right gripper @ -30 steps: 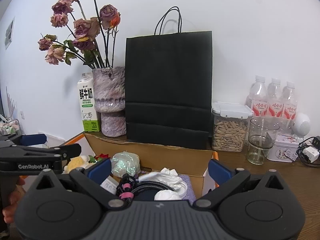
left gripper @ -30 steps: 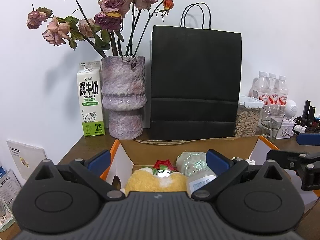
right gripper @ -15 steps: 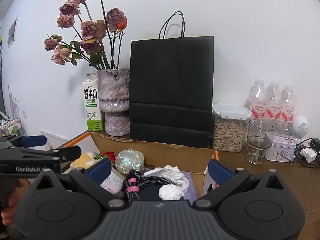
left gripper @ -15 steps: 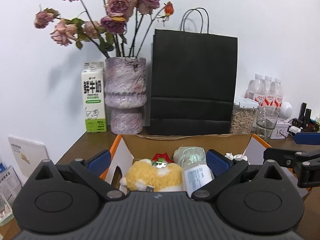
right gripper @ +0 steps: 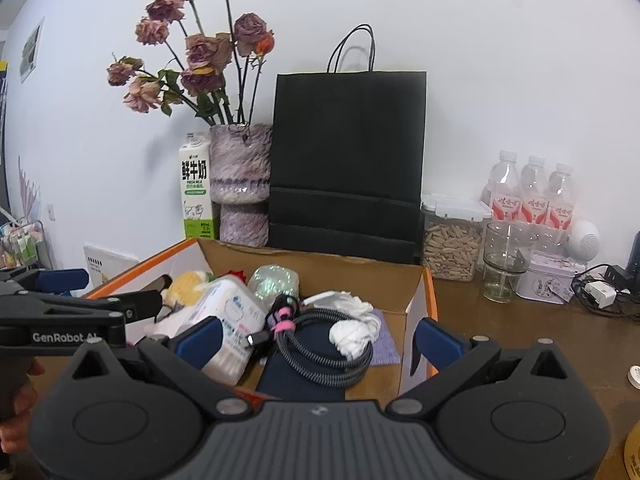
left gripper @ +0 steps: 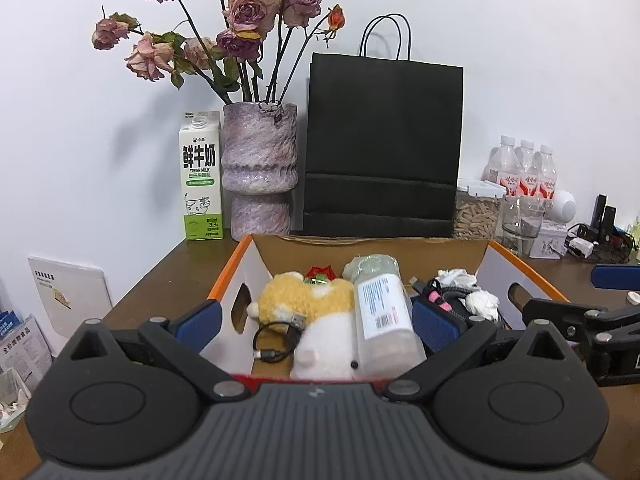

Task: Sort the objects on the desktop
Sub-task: 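Withdraw both open grippers from the box toward the bottle caps, then grasp the small orange piece with the right gripper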

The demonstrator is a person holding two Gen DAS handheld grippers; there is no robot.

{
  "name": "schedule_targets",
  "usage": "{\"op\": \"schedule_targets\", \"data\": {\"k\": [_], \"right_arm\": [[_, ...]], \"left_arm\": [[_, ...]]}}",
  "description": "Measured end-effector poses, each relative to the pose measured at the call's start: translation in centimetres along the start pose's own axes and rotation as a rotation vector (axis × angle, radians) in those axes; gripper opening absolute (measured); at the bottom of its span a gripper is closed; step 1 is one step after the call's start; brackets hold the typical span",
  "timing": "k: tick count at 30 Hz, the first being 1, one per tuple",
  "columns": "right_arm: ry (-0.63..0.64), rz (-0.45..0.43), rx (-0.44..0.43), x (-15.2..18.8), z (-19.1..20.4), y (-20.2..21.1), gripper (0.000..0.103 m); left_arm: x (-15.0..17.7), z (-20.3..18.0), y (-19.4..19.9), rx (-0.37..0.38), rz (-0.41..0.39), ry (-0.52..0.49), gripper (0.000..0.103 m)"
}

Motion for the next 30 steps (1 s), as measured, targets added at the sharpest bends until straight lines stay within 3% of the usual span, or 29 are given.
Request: {"op": "schedule_targets", "data": {"k": [12,20,30], "right_arm": [[0.016,0.045,0.005,3.8,2.4,2.6,0.103],[-0.014,0.113,-0.008,7.0,3.1,3.7,0.103],[-0.029,0.178,0.011,8.5,2.8,3.1,0.103]], "left_arm": [[2.7,0.2,3.1,-0.007,0.021,-0.014,0.103],[5.2,1.7,4.4,0.003,0.078,-0.015,0.103],[6.6,2.7,4.6,0.028,0.135,-0.028,0.103]]}}
Point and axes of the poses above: each gripper's, at about its wrist camera, not at the fingertips, and y roughly against the way its jaws point, z to its left, x to its underside, the point moved 3 cm from there along -y, roughly the way its jaws point, and after that the axes turned 7 degrees about -x, right-handed, at the moved point
